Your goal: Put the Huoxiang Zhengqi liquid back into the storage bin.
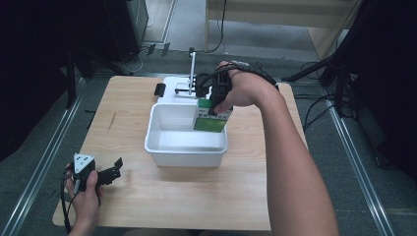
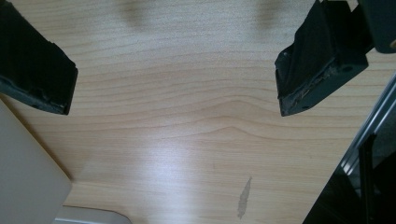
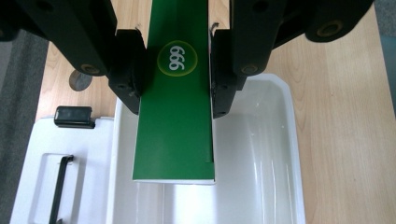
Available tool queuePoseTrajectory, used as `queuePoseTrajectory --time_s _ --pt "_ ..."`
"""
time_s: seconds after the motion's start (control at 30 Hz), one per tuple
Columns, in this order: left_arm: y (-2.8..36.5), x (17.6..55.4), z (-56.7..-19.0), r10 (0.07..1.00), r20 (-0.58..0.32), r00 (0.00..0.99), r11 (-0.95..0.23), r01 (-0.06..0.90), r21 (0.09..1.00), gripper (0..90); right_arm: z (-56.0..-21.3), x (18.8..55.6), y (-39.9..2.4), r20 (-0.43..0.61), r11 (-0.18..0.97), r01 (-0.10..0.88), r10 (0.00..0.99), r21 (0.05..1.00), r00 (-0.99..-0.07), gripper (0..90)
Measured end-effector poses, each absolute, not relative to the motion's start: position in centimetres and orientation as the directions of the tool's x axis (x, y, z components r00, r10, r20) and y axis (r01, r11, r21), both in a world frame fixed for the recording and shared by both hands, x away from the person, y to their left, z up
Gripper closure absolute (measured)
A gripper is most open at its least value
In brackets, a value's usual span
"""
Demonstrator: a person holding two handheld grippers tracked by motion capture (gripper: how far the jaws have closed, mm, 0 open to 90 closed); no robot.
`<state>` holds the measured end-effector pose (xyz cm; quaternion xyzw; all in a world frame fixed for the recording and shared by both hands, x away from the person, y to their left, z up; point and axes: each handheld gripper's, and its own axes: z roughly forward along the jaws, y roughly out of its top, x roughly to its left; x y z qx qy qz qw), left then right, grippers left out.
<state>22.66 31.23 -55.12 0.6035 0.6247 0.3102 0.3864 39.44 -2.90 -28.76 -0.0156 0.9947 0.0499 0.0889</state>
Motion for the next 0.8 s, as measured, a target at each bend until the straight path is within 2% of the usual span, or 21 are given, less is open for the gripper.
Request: queuePoseTrajectory --time_s 0.8 --pt "31.2 22.7 -55.1 0.993 -0.113 0.026 0.084 0.514 0.854 0.0 -32.7 40.7 -1.9 -0.172 0.999 -0.019 -0.011 0.046 -0.985 63.8"
